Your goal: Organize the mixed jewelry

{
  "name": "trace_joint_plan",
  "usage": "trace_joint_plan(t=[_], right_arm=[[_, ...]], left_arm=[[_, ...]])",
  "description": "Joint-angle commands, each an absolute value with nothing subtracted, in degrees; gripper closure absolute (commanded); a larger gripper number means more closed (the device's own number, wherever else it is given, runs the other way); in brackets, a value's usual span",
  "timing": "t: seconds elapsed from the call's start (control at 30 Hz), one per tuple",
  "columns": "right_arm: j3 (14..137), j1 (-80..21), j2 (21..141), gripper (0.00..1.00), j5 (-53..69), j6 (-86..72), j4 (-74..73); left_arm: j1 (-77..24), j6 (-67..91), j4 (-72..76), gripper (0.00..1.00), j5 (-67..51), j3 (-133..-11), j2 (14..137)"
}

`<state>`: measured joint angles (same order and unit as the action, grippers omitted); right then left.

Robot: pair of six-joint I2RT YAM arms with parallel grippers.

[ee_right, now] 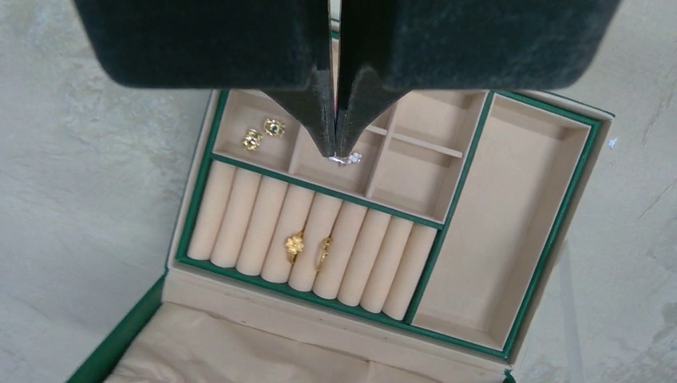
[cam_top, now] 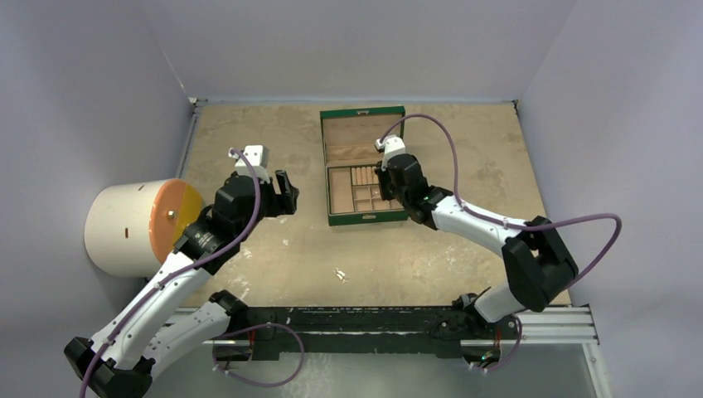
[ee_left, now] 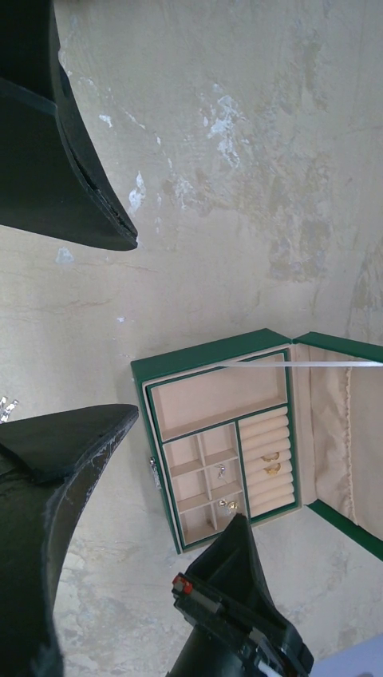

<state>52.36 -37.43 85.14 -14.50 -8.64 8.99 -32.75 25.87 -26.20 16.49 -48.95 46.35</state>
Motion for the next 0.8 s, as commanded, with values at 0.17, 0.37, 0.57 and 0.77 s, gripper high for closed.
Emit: trace_joint_plan(t=[0.17, 0.37, 0.57, 0.77], right_arm=[[55.7, -36.8, 90.2, 1.0, -10.9, -8.3, 14.6], [55.9, -36.7, 93.2, 1.0, -10.9, -9.5, 14.6], [55.8, -36.6, 94.3, 0.9, -10.3, -10.9, 14.4], [55.5, -36.6, 91.2, 0.73, -9.6, -12.1, 12.1]], left_arm=[[-32.4, 25.0, -24.8, 0.3, 16.7, -49.4, 45.4], [-32.4, 25.0, -24.8, 0.3, 16.7, -49.4, 45.2], [-32.4, 25.0, -24.8, 0.3, 16.7, -49.4, 45.2], [-32.4, 25.0, -24.8, 0.3, 16.6, -49.4, 45.0]])
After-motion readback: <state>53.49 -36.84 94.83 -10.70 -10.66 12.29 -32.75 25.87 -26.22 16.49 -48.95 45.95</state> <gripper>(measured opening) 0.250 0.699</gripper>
